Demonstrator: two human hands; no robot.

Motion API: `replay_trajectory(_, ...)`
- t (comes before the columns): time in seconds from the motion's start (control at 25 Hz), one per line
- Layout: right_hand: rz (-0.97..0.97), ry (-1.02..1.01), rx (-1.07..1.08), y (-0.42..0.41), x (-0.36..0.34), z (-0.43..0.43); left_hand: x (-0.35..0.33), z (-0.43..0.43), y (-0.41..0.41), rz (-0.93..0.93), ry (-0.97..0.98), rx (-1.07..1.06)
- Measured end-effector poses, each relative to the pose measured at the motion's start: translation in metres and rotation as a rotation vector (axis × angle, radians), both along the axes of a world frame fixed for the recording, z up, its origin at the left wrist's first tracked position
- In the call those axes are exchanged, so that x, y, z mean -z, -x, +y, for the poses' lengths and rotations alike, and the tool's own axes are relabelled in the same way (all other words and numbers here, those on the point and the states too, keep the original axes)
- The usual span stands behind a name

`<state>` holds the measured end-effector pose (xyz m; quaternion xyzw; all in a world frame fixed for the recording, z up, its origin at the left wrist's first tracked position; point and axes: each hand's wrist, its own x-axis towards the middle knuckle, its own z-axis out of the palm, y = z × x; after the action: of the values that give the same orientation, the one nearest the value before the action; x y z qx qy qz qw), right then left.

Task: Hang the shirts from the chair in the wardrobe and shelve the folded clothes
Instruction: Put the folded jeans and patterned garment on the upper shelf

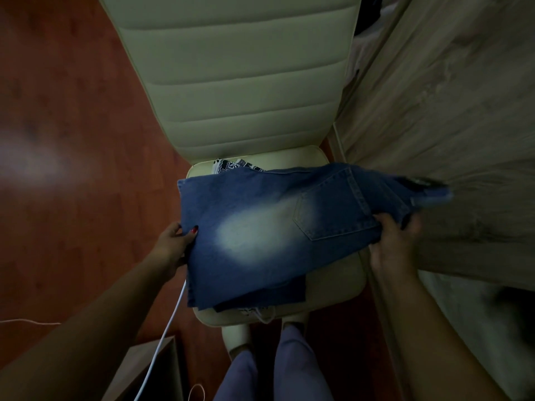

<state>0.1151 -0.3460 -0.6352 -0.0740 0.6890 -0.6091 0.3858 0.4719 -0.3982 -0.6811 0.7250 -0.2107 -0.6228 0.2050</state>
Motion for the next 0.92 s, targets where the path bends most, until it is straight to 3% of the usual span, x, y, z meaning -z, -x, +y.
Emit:
replay_trajectory(0.08,0.47,0.1,-0.262,-0.027,-0.032,-0.007,-0.001,-0.001,0.0,0.056,0.012,-0.024)
replay_trajectory(0.28,1.066,0.326,-0.939,-0.133,-0.032,0.001,-0.003,0.001,-0.016,0.176,-0.011,-0.035)
replay_trajectory(0.36,1.233,0.403,-1.264,-0.165,-0.007,0.016,0.0,-0.002,-0.029,0.234,0.0,-0.063)
replay_trajectory(0.44,1.223,0.291,-1.53,-0.181,0.021,0.033,-0.012,-0.001,-0.03,0.24,0.019,-0.088)
replay_trajectory(0.56,1.028,0.028,-1.524,-0.178,0.044,0.049,-0.031,0.006,-0.028,0.195,0.0,0.036)
replay_trajectory(0.68,1.084,0.006,-1.461,-0.164,0.047,0.054,-0.048,0.012,-0.02,0.113,0.11,0.238)
replay_trajectory(0.8,1.065,-0.009,-1.506,-0.153,0.036,0.048,-0.048,0.017,0.002,0.06,0.213,0.15)
replay_trajectory(0.92,1.022,-0.033,-1.213,-0.142,0.032,0.037,-0.037,0.016,0.005,0.064,0.224,-0.017)
